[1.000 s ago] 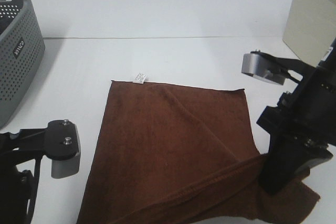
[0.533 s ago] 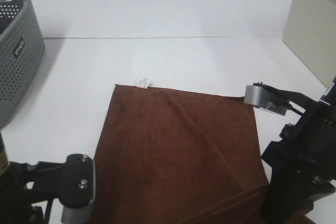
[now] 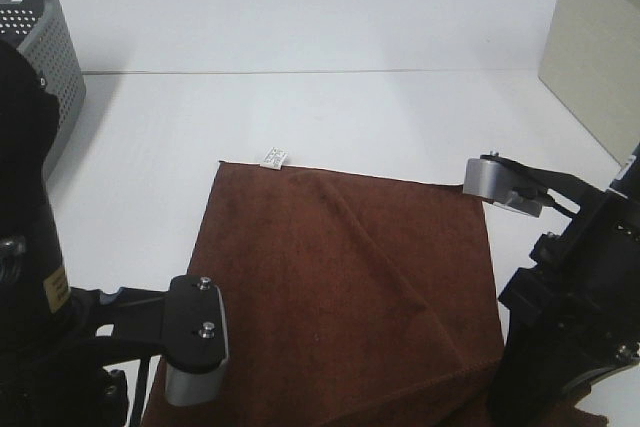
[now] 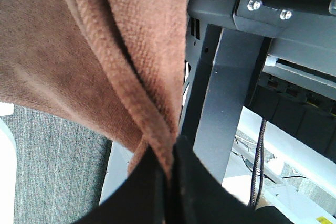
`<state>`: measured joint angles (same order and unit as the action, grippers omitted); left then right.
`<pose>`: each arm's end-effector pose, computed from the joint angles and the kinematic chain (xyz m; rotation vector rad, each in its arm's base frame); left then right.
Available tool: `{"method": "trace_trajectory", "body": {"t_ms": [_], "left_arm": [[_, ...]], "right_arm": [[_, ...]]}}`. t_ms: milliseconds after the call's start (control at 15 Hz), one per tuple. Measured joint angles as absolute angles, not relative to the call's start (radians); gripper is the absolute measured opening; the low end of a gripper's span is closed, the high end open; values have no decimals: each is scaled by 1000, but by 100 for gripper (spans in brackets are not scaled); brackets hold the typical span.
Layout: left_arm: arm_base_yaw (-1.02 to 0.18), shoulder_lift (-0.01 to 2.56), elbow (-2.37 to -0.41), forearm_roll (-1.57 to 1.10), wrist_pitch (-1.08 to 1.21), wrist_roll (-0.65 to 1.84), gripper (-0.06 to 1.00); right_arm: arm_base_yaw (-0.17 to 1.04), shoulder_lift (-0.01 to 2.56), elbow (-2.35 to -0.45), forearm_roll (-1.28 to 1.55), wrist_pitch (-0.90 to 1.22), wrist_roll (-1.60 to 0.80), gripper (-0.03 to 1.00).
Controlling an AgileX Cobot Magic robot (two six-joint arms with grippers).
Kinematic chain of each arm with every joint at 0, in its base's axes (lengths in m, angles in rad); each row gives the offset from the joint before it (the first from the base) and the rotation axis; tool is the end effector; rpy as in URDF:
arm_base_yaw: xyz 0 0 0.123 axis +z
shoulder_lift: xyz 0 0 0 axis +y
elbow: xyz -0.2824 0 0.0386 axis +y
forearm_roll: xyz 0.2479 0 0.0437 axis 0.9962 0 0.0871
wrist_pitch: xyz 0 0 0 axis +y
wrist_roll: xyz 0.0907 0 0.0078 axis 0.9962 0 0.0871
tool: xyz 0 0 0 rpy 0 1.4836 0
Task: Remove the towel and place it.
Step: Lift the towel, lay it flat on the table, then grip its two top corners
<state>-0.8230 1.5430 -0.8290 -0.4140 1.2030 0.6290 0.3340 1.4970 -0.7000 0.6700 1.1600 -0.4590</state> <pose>0.1296 -0.1900 0.1949 -1.6465 -2.2806 0.4831 0.1786 0.1169 0.1874 0.5819 -2.7097 -0.8365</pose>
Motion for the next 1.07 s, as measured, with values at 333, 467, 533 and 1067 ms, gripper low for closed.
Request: {"method": "trace_trajectory", "body": {"t_ms": [333,467,533,1067], "left_arm": [[-823,1590,-840,-456,1208,621,1],[-823,1589,-844,-468,1168,555,19],[-823,1589,-844,-469,1142,511,38],[-822,1589,-969,-428,1122,467,83]], "right_arm": [[334,1496,-700,670,1207,-430,58],[334,1496,-700,669,1204,-414,72],[334,1496,-700,668,1191,-404,76],[323,1496,-700,570,1023,-313,78]]}}
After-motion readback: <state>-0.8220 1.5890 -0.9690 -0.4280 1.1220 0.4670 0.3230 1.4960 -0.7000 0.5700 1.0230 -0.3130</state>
